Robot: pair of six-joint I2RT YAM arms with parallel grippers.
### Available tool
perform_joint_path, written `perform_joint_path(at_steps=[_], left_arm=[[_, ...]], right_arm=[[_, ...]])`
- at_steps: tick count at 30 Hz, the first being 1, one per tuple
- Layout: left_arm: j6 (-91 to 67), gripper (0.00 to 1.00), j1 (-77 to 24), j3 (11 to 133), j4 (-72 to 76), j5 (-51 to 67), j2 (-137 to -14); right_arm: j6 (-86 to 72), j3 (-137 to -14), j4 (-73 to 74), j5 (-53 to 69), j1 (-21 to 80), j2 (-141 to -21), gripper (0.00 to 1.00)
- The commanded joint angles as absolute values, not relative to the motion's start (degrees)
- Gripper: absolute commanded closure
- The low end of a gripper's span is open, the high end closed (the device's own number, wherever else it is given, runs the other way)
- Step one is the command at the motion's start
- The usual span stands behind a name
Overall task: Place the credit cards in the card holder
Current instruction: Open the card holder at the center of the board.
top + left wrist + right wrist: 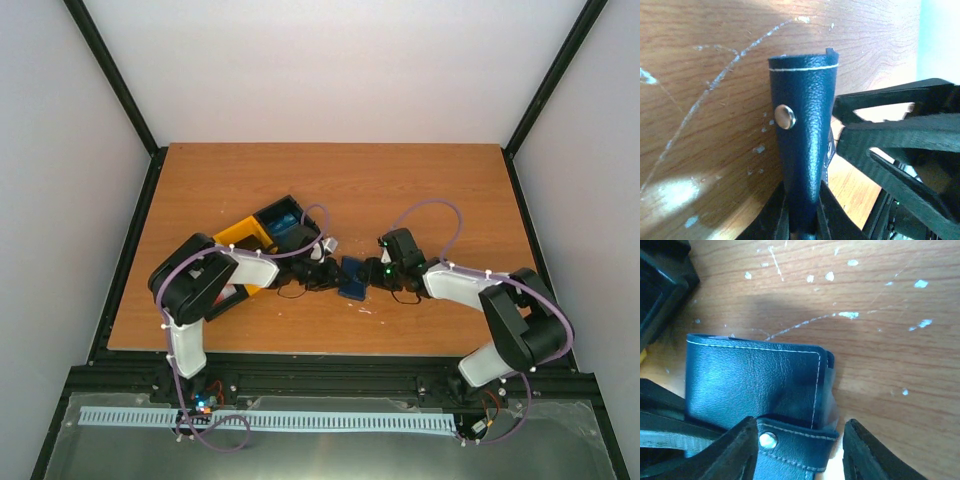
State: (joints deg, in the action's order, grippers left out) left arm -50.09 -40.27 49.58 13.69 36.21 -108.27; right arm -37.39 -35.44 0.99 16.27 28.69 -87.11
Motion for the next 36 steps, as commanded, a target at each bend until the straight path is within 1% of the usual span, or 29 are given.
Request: perform_joint_path(at_steps=[1,3,5,11,18,21,26,29,31,33,36], left_arm=[[-48.19,0.99,-40.52,50.15,11.86,33.38,-105.96],[-47.71,0.99,-40.52,50.41,11.1,31.97,-105.26],[-47.13,0.99,-40.47,51.19,9.84,31.1,-104.66],[-46.76,0.99,-40.47,51.44,9.47,31.2,-103.53],[-46.52,0.99,-40.51,50.27,11.82,32.24,-102.51],[-46.52,0.99,-40.51,49.47,14.13,33.52,-102.27],[-46.23,0.99,-40.52,49.14,15.29,34.17,-101.75],[-46.14,0.99,-40.49,48.97,15.14,33.86,-101.22],[-46.07,0.99,-40.52,48.8,15.12,33.33,-100.97],[-46.32,0.99,-40.52,48.69,14.49,32.15,-100.58],[-47.6,0.99,-40.51,48.95,10.78,27.08,-99.66]], right_arm=[[-38.13,-41.77,15.39,7.0,31.04,-82.99,0.51],[-39.32,-43.62,19.29,3.45,32.84,-81.55,0.49],[-40.07,-45.08,21.81,1.31,34.47,-80.95,0.49],[-39.89,-49.96,24.12,-1.3,37.77,-84.56,0.5],[-40.02,-52.06,23.31,-1.63,38.94,-89.21,0.54],[-39.67,-52.47,22.25,-1.38,38.94,-90.51,0.54],[-38.88,-53.23,21.39,2.39,38.94,-93.18,0.55],[-38.89,-52.99,22.86,1.28,38.94,-93.15,0.56],[-38.91,-53.34,24.77,-0.84,38.94,-93.08,0.58],[-39.66,-53.88,27.66,-3.35,38.91,-93.07,0.64],[-40.49,-54.36,32.61,-8.36,39.0,-93.34,0.67]])
